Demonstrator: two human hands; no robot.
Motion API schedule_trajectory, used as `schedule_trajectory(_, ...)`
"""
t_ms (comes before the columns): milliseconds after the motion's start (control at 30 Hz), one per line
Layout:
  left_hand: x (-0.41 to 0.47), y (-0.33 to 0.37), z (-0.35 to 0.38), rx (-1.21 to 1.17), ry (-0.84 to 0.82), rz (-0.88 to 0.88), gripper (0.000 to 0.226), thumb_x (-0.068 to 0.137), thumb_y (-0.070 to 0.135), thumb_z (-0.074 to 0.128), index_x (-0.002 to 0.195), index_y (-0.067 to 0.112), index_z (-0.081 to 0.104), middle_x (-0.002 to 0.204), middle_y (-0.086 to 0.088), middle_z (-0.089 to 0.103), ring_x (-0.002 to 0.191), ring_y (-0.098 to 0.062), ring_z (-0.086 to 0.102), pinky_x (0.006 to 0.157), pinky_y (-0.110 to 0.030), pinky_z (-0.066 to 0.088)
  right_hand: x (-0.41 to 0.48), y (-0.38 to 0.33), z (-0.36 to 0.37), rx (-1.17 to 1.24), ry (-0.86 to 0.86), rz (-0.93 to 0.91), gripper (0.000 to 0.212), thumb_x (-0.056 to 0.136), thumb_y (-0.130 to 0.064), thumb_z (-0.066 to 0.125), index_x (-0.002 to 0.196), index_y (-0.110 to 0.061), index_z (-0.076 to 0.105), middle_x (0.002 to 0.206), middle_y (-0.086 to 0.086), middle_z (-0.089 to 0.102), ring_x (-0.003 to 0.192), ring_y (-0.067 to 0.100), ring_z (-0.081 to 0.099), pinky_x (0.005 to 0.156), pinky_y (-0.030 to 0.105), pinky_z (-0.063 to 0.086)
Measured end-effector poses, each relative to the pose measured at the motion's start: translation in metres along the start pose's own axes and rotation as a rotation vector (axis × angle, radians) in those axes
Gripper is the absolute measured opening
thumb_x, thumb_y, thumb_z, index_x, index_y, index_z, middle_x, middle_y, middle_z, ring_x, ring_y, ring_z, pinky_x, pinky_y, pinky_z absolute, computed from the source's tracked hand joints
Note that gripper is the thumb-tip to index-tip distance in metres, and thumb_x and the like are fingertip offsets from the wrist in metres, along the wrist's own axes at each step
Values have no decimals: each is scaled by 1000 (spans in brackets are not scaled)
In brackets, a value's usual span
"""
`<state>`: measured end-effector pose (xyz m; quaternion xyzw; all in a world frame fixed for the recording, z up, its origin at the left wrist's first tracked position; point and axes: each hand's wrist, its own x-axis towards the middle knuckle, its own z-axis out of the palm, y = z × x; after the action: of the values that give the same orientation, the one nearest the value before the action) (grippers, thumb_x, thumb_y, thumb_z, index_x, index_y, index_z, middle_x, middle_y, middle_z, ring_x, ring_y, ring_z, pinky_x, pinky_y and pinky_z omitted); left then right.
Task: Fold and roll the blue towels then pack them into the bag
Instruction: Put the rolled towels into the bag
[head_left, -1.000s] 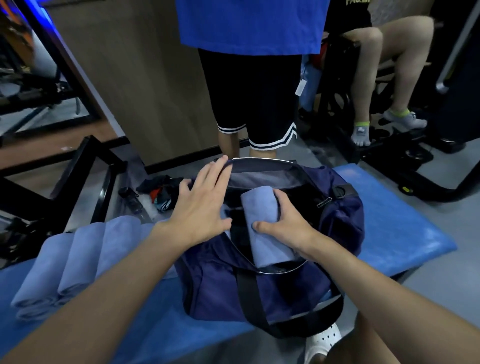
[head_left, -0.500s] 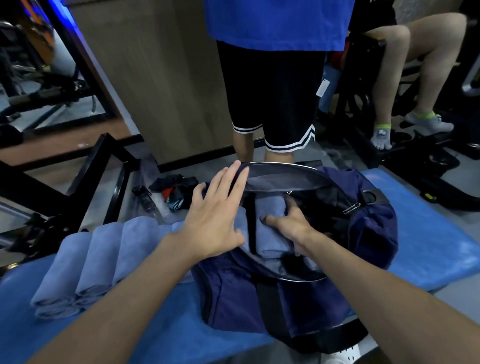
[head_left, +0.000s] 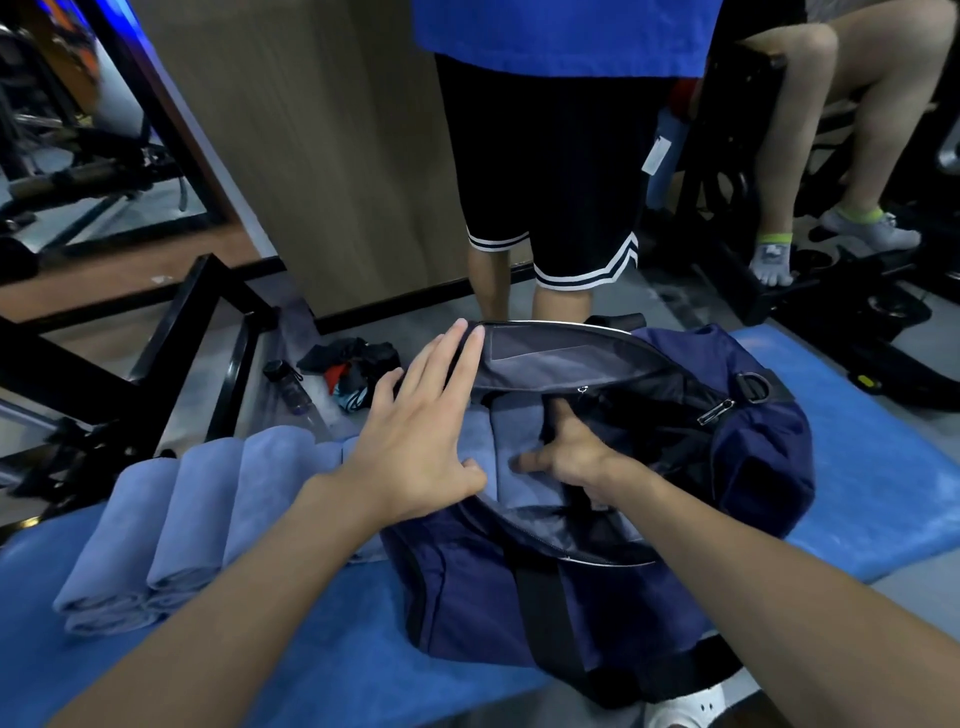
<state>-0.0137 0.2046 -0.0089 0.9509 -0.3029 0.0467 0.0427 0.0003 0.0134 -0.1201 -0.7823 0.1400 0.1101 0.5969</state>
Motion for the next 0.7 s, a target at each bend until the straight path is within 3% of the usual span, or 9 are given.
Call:
schedule_trajectory(100,-1,0,0,-18,-10,2,123,71,36,66,153,29,-25,161,13,-26,151,-9,-7,121,-47,15,-6,8,5,-17,-14,12,97,66,-17,87,144,-23,29,126,-4,56,113,17,56,98,38,50)
schedule_trajectory(200,-2,0,1,-31,-6,4,122,70,35,66,153,29,-24,161,14,-27,151,-8,-6,121,-47,16,-15,9,5,-11,-37,-21,103,72,-14,84,152,-21,19,126,-10,46,113,9,45,94,25,44)
schedule_trajectory(333,-3,0,2,-39,-11,7,122,70,35,66,153,29,-24,160,15,-28,150,-8,-2,121,-46,16,-20,9,5,-83,-55,-51,98,77,-18,82,152,-17,19,135,-6,46,115,7,44,92,19,40)
schedule_trajectory(400,-3,0,3,-41,-6,16,122,70,35,66,153,29,-24,160,15,-27,150,-9,0,120,-45,16,-24,9,6,-235,-36,-63,105,74,-37,83,153,-18,17,146,-1,38,131,16,38,104,26,36)
schedule_trajectory(467,-4,-1,3,-40,-1,21,123,70,35,66,153,29,-24,161,14,-27,150,-10,3,120,-44,16,-29,8,6,-464,-15,-87,112,72,-52,78,155,-20,10,158,6,16,144,27,16,116,39,26)
schedule_trajectory(567,-5,-2,5,-42,-3,28,123,70,36,66,153,29,-25,160,15,-27,148,-11,7,120,-43,16,-34,10,3,-627,-31,-226,106,77,-59,71,156,-25,9,163,-3,-10,148,23,-4,120,45,15)
schedule_trajectory(700,-8,-1,6,-51,-7,37,122,70,35,65,153,30,-24,160,16,-28,147,-10,6,121,-43,15,-29,17,1,-764,-126,-320,96,84,-60,62,156,-23,11,164,-3,-10,150,16,-10,122,46,11)
